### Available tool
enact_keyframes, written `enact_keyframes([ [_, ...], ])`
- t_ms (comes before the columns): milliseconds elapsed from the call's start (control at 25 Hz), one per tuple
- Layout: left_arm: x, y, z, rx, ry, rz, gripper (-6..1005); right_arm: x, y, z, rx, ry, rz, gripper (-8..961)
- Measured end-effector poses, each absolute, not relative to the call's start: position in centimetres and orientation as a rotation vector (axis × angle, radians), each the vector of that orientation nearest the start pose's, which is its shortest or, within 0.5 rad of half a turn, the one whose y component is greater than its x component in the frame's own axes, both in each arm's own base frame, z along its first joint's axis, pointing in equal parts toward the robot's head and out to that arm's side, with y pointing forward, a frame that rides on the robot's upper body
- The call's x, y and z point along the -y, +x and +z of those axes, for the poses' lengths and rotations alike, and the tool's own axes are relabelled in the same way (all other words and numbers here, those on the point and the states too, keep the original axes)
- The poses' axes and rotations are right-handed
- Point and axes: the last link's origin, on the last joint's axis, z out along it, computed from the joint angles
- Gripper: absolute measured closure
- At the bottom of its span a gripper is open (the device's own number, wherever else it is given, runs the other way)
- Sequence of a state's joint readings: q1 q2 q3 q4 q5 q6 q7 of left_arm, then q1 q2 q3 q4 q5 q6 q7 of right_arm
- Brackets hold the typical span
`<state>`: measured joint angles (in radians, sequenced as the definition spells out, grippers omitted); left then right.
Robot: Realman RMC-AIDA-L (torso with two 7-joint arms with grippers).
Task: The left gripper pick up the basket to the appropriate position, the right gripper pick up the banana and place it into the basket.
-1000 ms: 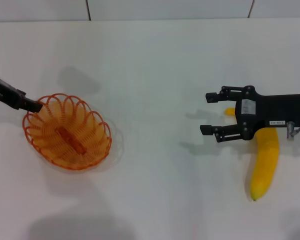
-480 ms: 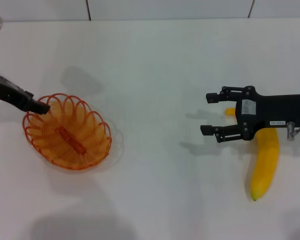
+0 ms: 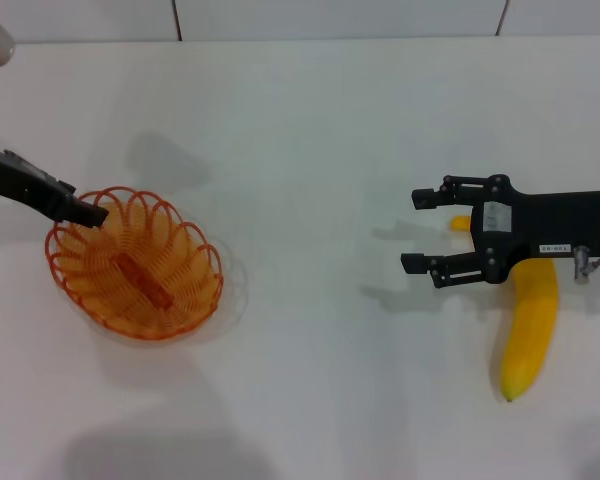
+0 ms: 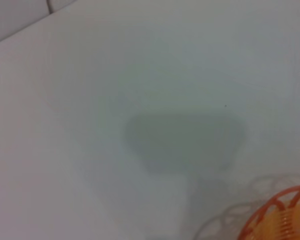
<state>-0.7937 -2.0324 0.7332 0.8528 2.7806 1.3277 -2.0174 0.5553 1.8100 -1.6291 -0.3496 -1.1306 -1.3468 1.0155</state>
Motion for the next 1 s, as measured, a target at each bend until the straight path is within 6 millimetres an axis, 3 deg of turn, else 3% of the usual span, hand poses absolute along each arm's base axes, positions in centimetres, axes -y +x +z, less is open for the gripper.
enact_keyframes([
  [1000,-41.21,-26.20,3.98,0.882,-2.518,0.324,453,-33.22,28.48,-0.14,-0.319,-2.844,0.550,90],
])
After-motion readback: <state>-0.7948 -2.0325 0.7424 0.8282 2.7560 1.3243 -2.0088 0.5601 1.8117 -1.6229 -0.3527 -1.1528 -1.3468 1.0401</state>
